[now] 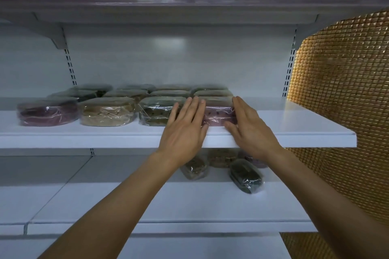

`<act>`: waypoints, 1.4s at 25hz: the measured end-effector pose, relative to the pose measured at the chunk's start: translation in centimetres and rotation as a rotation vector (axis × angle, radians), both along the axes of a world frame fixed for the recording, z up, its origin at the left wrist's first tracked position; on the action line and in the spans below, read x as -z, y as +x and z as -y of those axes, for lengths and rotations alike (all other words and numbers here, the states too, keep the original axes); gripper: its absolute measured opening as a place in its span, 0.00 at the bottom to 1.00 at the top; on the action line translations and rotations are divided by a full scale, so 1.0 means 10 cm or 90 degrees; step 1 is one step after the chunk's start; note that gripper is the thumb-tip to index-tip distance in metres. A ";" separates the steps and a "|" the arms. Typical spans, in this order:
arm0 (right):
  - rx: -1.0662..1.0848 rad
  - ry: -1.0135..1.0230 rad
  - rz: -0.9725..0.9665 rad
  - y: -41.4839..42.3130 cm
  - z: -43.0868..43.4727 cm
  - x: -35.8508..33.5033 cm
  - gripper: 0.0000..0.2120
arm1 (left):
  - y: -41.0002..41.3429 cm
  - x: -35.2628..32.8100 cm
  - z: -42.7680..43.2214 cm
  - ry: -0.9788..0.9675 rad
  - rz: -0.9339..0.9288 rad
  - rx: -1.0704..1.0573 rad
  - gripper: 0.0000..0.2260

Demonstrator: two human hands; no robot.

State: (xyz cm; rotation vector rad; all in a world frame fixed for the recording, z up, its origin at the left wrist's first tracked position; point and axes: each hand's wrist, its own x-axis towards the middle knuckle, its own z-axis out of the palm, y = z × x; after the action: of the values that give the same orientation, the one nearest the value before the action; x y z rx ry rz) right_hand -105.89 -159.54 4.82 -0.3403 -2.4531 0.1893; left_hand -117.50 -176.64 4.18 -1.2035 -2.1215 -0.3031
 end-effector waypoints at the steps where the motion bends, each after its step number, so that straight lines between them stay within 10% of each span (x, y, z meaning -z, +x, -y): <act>1: -0.006 0.009 -0.003 0.05 0.03 0.03 0.33 | 0.01 0.03 0.06 0.001 0.000 0.005 0.31; 15: -0.088 0.140 0.055 0.59 0.44 1.34 0.28 | 0.43 1.34 0.55 0.002 0.106 0.117 0.30; 25: -0.051 -0.102 0.228 0.09 0.20 2.44 0.32 | 0.05 2.51 0.02 -0.199 0.419 -0.068 0.35; 35: -0.054 -0.301 0.201 -0.76 -0.01 2.62 0.39 | -0.58 2.71 -0.41 0.022 0.473 -0.093 0.33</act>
State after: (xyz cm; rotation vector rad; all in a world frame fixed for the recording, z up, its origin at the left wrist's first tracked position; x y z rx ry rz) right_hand -113.53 -159.45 -21.41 -0.4994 -2.7152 0.8130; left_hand -123.29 -172.56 -22.96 -0.9941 -2.7938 -0.8165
